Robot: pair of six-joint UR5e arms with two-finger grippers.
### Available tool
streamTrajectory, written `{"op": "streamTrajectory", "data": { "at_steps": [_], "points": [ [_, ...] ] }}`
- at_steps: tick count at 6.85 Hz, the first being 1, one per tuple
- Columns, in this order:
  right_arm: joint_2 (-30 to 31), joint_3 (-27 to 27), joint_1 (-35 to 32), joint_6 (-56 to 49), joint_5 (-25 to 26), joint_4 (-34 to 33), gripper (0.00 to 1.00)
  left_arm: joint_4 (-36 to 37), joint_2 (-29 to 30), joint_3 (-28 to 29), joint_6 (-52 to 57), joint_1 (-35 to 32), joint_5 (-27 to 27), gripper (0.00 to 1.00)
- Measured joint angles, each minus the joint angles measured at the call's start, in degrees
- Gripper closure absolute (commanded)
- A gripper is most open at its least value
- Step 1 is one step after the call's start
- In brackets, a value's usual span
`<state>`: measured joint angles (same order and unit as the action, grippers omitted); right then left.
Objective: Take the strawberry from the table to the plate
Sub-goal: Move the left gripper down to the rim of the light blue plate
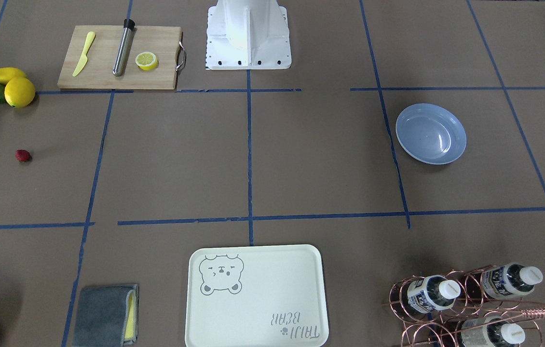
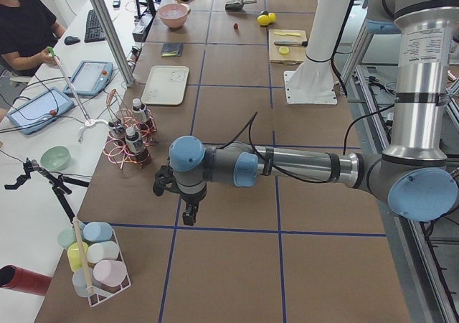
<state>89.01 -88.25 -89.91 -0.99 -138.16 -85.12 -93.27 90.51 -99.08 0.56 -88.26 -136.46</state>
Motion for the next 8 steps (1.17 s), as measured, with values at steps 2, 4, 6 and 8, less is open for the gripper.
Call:
{"op": "streamTrajectory", "data": {
  "at_steps": [2,4,6,8],
  "points": [
    [0.0,-0.4,0.0,0.2,-0.1,0.0,0.0,-9.8,-3.2,-0.5,-9.4,4.5,-1.5,0.0],
    [0.1,-0.9,0.0,0.3,-0.2,0.0,0.0,-32.2,-10.6,-0.1,-28.8,13.0,-1.1,0.02],
    [-0.1,-1.0,0.0,0.3,-0.2,0.0,0.0,-47.4,-15.1,0.4,-44.6,22.1,3.8,0.04],
    [-0.2,-1.3,0.0,0.1,-0.2,0.0,0.0,-52.9,-15.8,1.5,-55.0,31.4,12.8,0.06]
  ]
}}
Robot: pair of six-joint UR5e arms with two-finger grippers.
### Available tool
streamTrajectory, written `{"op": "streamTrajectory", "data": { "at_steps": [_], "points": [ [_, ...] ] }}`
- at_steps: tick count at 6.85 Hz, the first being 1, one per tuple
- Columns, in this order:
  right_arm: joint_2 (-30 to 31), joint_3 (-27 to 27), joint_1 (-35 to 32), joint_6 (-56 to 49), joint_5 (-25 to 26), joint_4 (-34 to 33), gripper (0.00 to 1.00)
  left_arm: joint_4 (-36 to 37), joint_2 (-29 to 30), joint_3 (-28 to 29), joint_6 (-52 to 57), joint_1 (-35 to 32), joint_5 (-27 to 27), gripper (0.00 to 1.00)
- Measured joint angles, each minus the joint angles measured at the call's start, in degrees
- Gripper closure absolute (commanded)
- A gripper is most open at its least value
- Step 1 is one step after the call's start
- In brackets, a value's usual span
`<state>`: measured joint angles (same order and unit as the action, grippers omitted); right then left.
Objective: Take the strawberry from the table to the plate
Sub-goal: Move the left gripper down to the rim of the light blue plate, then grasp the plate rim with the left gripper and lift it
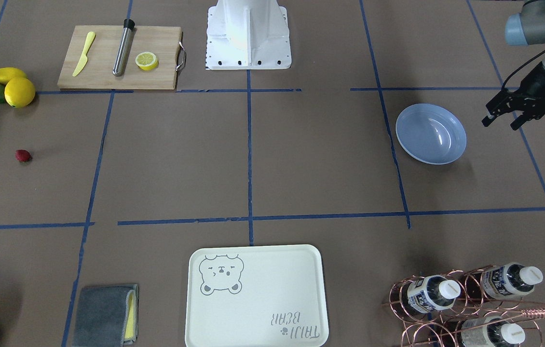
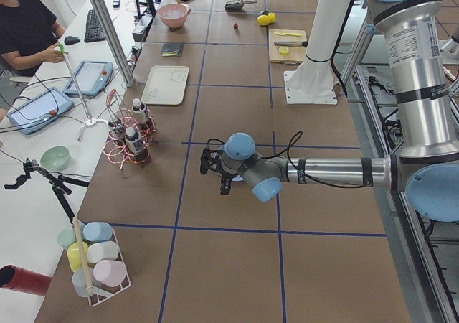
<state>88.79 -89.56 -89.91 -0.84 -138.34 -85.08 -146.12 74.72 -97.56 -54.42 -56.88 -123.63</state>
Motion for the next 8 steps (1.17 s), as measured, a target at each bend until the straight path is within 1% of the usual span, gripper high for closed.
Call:
{"op": "streamTrajectory", "data": {
  "at_steps": [1,3,4,5,6,8],
  "points": [
    [-0.1,-0.1,0.0,0.0,0.0,0.0,0.0,-2.5,0.0,1.2,-3.3,3.1,2.6,0.08],
    [-0.2,-0.2,0.0,0.0,0.0,0.0,0.0,-4.9,0.4,2.5,-7.6,8.1,5.7,0.2],
    [-0.2,-0.2,0.0,-0.1,0.0,0.0,0.0,-5.1,0.7,2.8,-8.6,9.6,6.5,0.33],
    [-0.2,-0.4,0.0,-0.1,0.0,0.0,0.0,-5.1,0.8,3.0,-9.0,10.4,6.8,0.49],
    [-0.2,-0.6,0.0,-0.1,0.0,0.0,0.0,-5.1,0.8,3.2,-9.1,10.7,7.0,0.55],
    [-0.2,-0.8,0.0,-0.2,0.1,0.0,0.0,-5.1,0.9,3.5,-9.0,11.1,7.1,0.56]
  ]
}}
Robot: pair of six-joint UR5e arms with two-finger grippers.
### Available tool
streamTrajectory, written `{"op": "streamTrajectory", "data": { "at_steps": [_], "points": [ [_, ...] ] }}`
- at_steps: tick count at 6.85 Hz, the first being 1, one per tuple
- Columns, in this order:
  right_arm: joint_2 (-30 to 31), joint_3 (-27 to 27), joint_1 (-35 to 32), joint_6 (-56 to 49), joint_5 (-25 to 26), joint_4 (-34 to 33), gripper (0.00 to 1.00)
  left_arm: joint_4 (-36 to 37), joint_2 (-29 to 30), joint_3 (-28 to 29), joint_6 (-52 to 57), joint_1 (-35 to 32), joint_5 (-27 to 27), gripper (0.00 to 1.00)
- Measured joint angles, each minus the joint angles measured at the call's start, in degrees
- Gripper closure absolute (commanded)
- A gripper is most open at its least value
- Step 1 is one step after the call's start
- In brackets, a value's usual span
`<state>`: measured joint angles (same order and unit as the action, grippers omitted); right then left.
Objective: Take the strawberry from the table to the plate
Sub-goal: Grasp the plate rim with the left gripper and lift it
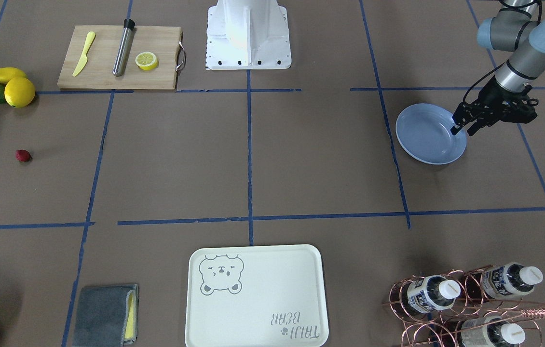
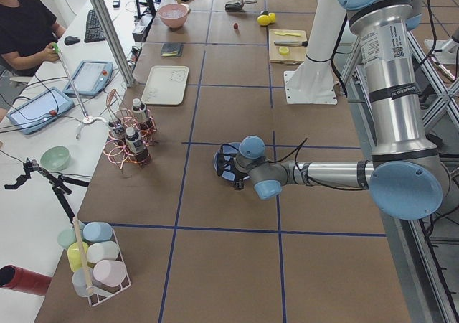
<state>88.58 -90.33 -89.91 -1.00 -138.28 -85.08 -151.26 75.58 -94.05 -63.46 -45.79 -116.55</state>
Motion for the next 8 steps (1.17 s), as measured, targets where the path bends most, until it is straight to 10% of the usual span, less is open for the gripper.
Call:
{"op": "streamTrajectory", "data": {
  "at_steps": [2,4,8],
  "points": [
    [-0.1,-0.1,0.0,0.0,0.0,0.0,0.0,0.0,0.1,0.2,0.2,0.2,0.0,0.56],
    [-0.1,-0.1,0.0,0.0,0.0,0.0,0.0,0.0,0.1,0.3,0.3,0.3,0.0,0.96],
    [-0.2,-0.6,0.0,0.1,0.1,0.0,0.0,0.4,-0.2,-0.6,0.6,-0.1,-1.8,1.0]
  ]
}}
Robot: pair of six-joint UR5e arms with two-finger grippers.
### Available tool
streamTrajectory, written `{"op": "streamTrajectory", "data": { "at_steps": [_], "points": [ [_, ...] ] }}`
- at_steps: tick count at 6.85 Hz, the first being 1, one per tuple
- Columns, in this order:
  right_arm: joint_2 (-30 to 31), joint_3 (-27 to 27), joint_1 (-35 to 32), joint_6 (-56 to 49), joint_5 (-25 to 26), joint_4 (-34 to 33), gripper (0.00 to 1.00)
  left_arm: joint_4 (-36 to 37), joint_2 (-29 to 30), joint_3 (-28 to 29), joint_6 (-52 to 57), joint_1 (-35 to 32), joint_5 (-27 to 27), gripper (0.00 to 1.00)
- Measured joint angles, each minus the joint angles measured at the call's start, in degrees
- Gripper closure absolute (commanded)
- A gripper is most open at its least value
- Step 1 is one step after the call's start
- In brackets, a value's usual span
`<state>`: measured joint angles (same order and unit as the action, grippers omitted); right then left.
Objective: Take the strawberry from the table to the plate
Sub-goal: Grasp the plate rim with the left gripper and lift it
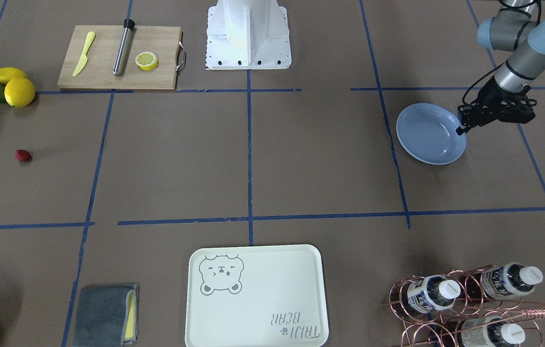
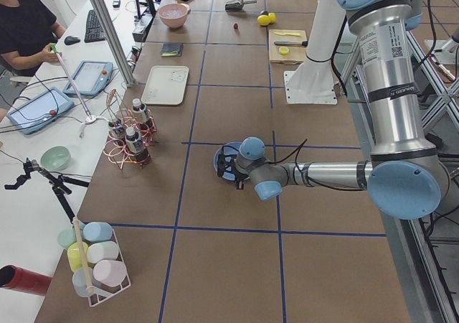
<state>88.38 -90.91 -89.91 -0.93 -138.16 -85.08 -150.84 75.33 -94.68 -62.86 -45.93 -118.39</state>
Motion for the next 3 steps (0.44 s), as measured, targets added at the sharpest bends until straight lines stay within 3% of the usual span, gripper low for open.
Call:
{"op": "streamTrajectory", "data": {
  "at_steps": [2,3],
  "points": [
    [0.0,-1.9,0.0,0.0,0.2,0.0,0.0,2.3,0.9,-2.3,0.1,-5.6,-9.7,1.0],
    [-0.1,-2.7,0.0,0.5,0.2,-0.1,0.0,7.5,2.9,-5.2,0.1,-8.5,-12.8,1.0]
  ]
}}
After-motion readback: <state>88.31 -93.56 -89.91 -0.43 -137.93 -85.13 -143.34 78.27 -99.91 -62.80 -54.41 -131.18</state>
